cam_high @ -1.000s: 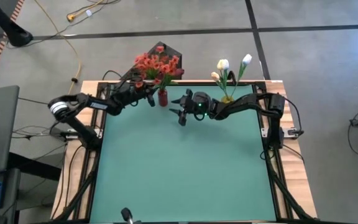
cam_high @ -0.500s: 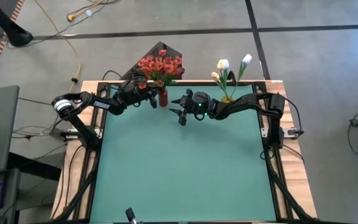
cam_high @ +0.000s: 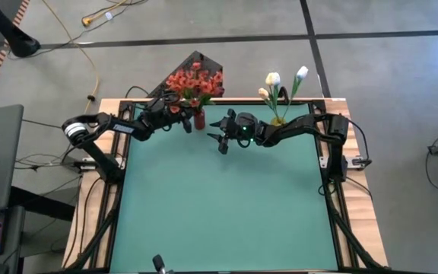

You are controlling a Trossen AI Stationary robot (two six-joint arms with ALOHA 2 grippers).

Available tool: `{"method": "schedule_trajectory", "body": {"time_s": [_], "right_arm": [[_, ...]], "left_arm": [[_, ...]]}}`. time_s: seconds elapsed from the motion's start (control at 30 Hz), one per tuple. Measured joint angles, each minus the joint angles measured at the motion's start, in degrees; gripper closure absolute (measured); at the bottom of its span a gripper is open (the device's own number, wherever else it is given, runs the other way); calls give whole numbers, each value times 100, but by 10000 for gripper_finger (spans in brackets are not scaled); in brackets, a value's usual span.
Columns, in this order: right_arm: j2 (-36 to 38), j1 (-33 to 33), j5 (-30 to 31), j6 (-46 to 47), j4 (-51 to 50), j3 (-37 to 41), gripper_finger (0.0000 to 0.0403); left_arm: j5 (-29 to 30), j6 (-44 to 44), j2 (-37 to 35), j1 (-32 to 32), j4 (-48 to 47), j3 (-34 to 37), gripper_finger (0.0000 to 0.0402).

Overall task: Sort flowers into vase by color
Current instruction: Put the orange flowers into the red vase

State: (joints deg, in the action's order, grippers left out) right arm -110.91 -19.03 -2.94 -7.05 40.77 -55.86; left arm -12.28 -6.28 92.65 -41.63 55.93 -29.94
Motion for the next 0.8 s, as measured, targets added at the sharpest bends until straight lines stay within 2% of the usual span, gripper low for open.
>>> {"method": "schedule_trajectory", "body": {"time_s": [0.2,0.4,0.8], "right_arm": [[0,0,0,0,0,0,182],[0,0,0,13,-1,0,182],[0,0,-2,11,2,0,182]], "left_arm": [[-219,186,-316,2,-331,12,315],[32,388,-734,-1,-849,12,268],[208,720,-1340,-147,-1844,9,260]]}}
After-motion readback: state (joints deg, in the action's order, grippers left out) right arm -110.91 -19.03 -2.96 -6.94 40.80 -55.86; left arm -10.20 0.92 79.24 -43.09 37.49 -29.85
